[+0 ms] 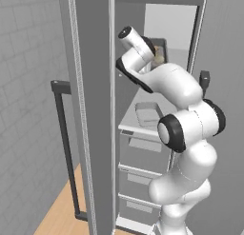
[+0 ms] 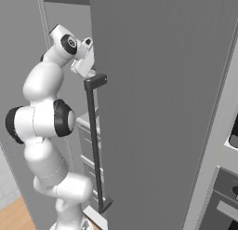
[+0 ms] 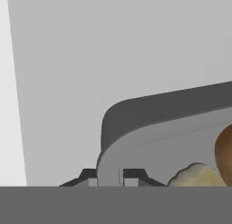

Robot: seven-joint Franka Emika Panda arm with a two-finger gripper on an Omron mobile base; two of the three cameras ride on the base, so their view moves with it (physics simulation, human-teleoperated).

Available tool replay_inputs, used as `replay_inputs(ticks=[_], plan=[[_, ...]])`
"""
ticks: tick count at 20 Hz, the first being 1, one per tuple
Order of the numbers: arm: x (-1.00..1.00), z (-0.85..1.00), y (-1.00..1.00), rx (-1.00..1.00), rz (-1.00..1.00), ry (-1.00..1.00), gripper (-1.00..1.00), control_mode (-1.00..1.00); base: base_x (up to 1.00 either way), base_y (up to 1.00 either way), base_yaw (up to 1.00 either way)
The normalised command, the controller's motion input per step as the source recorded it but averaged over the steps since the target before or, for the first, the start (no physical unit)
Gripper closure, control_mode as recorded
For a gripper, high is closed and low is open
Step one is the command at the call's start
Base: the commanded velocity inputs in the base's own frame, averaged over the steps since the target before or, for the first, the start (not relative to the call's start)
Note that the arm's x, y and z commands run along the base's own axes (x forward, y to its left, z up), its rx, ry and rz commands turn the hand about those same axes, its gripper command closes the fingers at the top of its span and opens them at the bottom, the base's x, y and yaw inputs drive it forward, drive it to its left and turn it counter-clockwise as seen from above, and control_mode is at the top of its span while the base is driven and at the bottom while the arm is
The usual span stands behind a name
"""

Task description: Take the meat container that has the shrimp and place it on the second highest rack of the freezer. Then take the vegetable container that has the squash and garlic and place it on the highest rack of the freezer.

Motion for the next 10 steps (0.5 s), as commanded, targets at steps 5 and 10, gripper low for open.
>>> replay_inputs(ticks=[5,10], plan=[[0.20,-0.40,-0.06,0.00,0.00,-0.05,-1.00,-1.00,0.00,0.00,0.00],[-0.17,-0.21,-0.08,0.00,0.00,-0.32,-1.00,-1.00,0.00,0.00,0.00]])
